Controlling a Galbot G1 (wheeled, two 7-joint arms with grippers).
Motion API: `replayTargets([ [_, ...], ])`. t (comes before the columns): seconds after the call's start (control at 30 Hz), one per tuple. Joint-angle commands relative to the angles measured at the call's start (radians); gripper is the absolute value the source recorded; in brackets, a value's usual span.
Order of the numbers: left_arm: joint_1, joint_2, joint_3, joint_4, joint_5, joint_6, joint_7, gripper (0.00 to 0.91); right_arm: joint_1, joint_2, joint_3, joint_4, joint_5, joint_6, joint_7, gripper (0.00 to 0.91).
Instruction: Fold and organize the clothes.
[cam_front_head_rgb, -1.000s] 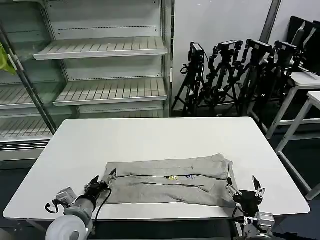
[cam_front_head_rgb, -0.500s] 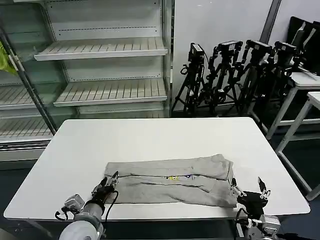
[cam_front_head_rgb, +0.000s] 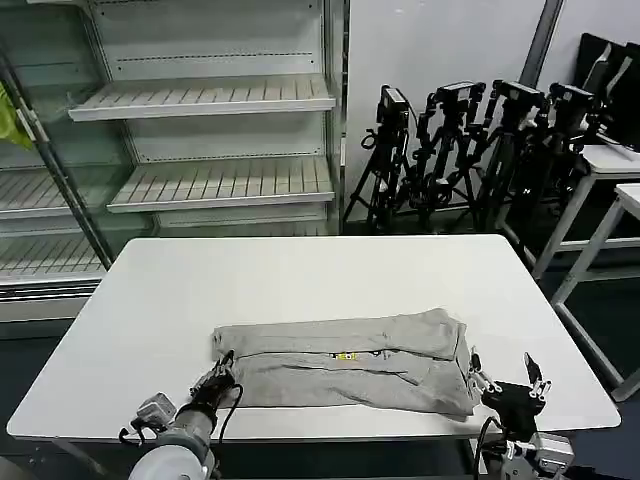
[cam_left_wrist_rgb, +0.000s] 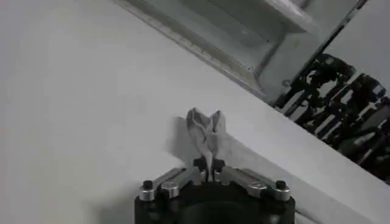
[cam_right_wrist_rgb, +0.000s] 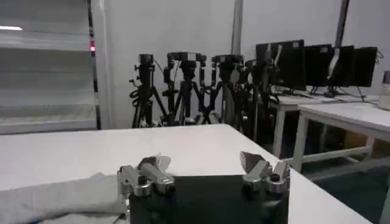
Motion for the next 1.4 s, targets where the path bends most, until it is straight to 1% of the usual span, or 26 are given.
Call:
replayTargets([
  [0.03,0.003,0.029,-0.121,-0.051,-0.175,-0.017,0.000,0.050,0.002,0.004,-0.005,0.008,0.003,0.002,0.000,0.907],
  [0.07,0.004,0.034,-0.137,-0.056,-0.188,-0.012,-0.001,0.050,0.003,0.005,-0.005,0.008,0.003,0.002,0.000,0.907],
  [0.13,0.008,0.070,-0.205,-0.084,-0.233,0.003,-0.002,0.050,0.007,0.009,-0.007,0.007,0.005,0.003,0.000,0.907],
  [0.27,0.009,0.136,-0.365,-0.090,-0.308,0.028,0.001,0.050,0.013,0.018,-0.014,0.004,0.005,0.003,0.000,0.907],
  [0.4,0.008,0.217,-0.506,-0.020,-0.385,0.060,0.030,0.050,0.024,0.019,-0.016,-0.001,0.011,0.001,0.000,0.907],
  [0.5,-0.005,0.266,-0.573,0.038,-0.456,0.087,0.041,0.050,0.029,0.015,-0.014,-0.004,0.015,0.000,0.000,0.907],
  [0.57,-0.011,0.286,-0.610,0.069,-0.512,0.103,0.045,0.050,0.031,0.013,-0.014,-0.007,0.018,0.000,0.000,0.907],
  [0.6,-0.012,0.293,-0.631,0.072,-0.558,0.126,0.052,0.050,0.032,0.013,-0.015,-0.009,0.020,-0.001,0.000,0.907],
  [0.67,-0.010,0.293,-0.644,0.056,-0.648,0.144,0.047,0.050,0.033,0.013,-0.016,-0.011,0.020,-0.001,0.000,0.907],
  [0.73,-0.007,0.278,-0.645,0.001,-0.746,0.165,0.029,0.050,0.034,0.016,-0.022,-0.015,0.018,-0.002,0.000,0.907],
  [0.83,-0.014,0.229,-0.596,-0.093,-0.874,0.169,-0.015,0.050,0.035,0.025,-0.031,-0.020,0.016,-0.002,0.000,0.907],
  [0.9,-0.024,0.183,-0.523,-0.150,-0.930,0.160,-0.040,0.050,0.034,0.031,-0.037,-0.024,0.012,-0.002,0.000,0.907],
  [1.03,-0.038,0.118,-0.394,-0.232,-0.928,0.133,-0.050,0.050,0.030,0.033,-0.041,-0.024,0.010,-0.003,-0.001,0.907],
  [1.13,-0.049,0.071,-0.271,-0.266,-0.910,0.114,-0.050,0.050,0.028,0.032,-0.041,-0.028,0.010,-0.003,-0.001,0.907],
  [1.2,-0.056,0.039,-0.176,-0.278,-0.856,0.098,-0.051,0.050,0.026,0.034,-0.041,-0.030,0.010,-0.003,-0.001,0.907],
  [1.4,-0.115,-0.038,0.004,-0.264,-0.691,0.083,-0.063,0.050,0.025,0.036,-0.047,-0.035,0.008,-0.003,-0.001,0.907],
])
